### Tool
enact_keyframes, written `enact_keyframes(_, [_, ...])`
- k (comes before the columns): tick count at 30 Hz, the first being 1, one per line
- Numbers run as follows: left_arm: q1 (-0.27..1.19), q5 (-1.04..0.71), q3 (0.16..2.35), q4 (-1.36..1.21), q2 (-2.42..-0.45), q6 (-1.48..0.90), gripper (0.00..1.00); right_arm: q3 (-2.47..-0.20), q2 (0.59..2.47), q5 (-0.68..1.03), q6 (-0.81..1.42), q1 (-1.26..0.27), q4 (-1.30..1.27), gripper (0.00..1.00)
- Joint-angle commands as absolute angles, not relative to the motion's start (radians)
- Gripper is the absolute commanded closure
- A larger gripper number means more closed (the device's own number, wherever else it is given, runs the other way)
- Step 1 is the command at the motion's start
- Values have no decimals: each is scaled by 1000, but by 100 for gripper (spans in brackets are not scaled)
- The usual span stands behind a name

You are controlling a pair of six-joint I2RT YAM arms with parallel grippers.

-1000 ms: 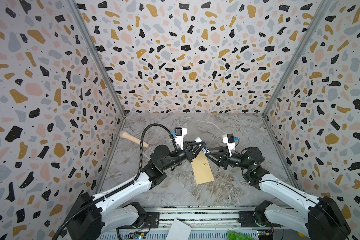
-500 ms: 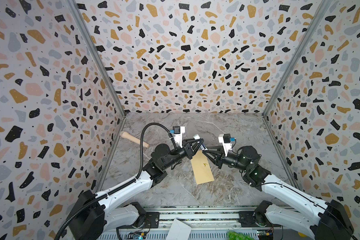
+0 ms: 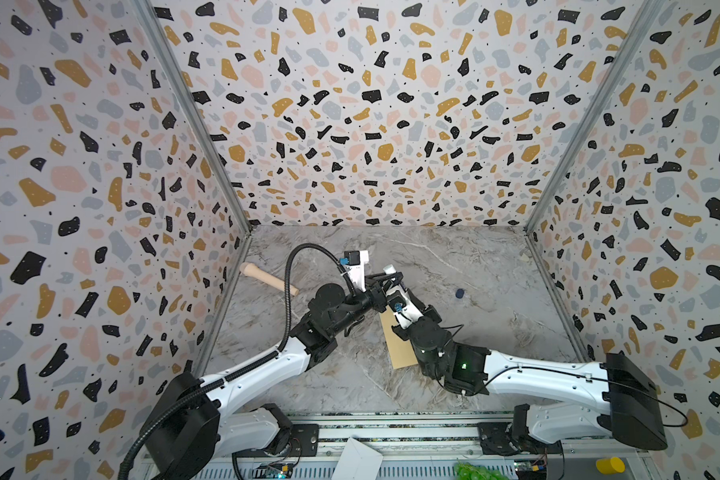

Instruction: Place the letter into the envelope and seal it

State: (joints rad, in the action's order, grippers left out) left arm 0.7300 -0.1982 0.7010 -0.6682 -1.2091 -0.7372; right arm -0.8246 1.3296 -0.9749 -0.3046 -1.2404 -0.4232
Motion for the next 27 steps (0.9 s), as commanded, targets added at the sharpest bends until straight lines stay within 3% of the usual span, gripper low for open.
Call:
enact_keyframes(1, [759, -299, 723, -676, -1205, -728, 100, -873, 1347, -1073, -461, -1256, -555, 100])
enact_keyframes(5, [759, -294, 721, -667, -1195, -722, 100, -867, 1316, -1010, -399, -1255, -517, 99])
enact_keyframes(8, [759, -283, 719, -652, -1179, -708, 100, -854, 1216, -762, -246, -1215, -381, 92])
enact_keyframes(13, [754, -279, 720, -640, -1145, -694, 100, -767, 1050, -33, 10, -989, -318, 53])
enact_keyframes(17, [752, -285, 717, -644, -1118, -683, 100, -715, 1009, 305, 145, -852, -369, 29])
enact_keyframes(27, [753, -326, 702, -690, -1089, -678, 100, -590, 1021, 754, 481, -620, -680, 24])
